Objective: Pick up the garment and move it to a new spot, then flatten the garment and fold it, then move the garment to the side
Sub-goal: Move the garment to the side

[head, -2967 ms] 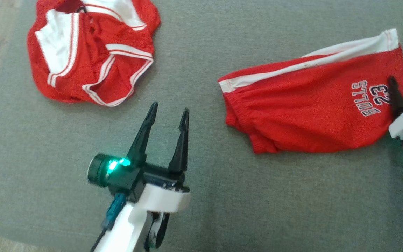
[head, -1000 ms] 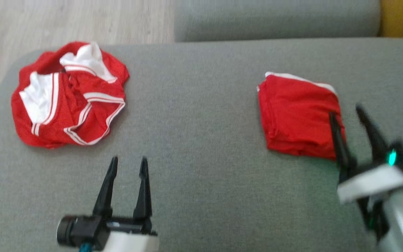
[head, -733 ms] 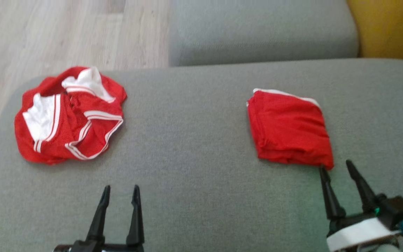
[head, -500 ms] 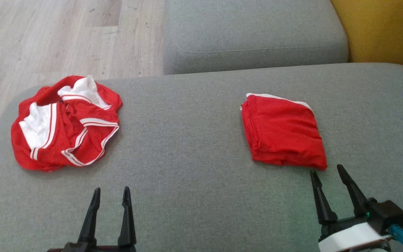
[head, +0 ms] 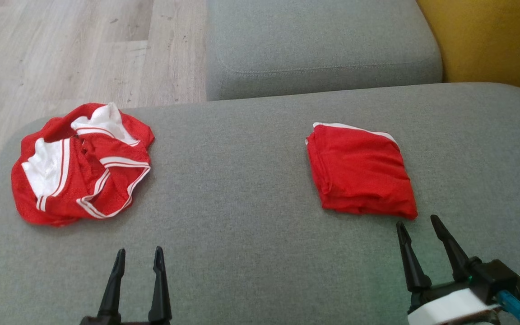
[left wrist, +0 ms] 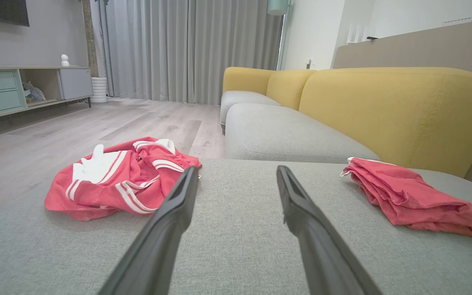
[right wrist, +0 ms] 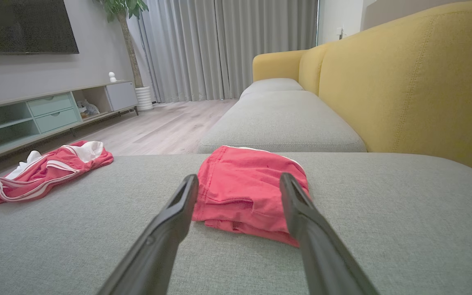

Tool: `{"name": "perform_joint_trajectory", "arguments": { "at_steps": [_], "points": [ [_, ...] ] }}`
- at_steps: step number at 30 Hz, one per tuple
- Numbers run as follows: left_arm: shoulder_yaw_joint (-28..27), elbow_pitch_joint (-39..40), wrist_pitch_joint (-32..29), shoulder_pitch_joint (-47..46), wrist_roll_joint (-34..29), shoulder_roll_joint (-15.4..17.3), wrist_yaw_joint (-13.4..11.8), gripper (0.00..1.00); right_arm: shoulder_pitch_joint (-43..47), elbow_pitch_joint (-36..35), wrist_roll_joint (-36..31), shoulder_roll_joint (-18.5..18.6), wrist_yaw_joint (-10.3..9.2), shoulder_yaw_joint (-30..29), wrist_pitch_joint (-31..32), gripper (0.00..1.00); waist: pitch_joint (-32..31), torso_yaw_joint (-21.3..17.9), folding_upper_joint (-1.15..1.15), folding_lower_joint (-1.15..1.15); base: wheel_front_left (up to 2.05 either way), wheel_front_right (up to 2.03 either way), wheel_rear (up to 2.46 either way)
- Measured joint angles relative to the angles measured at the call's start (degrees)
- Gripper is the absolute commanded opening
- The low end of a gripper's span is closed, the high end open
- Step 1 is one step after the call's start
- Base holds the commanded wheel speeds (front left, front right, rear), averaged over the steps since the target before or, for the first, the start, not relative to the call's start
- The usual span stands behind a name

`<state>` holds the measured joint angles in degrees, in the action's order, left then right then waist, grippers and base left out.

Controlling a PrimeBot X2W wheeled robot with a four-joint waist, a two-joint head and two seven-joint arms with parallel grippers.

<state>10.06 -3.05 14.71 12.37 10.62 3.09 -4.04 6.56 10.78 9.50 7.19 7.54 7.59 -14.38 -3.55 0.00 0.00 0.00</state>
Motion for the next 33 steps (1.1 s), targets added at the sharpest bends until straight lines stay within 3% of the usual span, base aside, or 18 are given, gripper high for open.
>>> {"name": "perform_joint_trajectory", "arguments": {
  "at_steps": [21,28,33],
  "points": [
    [0.5,-0.6,0.0,0.9,0.1,0.0,-0.7,1.00,-1.0,2.4,-0.5,-0.1,0.00,-3.2,0.0,1.00,2.0,1.9,0.00,0.00,0.00,0.00,0.00],
    [2.1,1.6,0.0,-0.9,-0.1,0.0,-1.5,1.00,-11.4,11.2,-0.4,1.2,0.00,-7.5,0.1,1.00,6.7,2.7,0.00,0.01,0.00,0.00,0.00],
    [3.9,2.6,0.0,-5.6,-0.7,0.0,-1.7,1.00,-22.8,18.4,0.9,4.1,0.00,-9.1,4.5,1.00,11.0,3.5,0.00,0.02,0.00,0.00,0.00]
  ]
}}
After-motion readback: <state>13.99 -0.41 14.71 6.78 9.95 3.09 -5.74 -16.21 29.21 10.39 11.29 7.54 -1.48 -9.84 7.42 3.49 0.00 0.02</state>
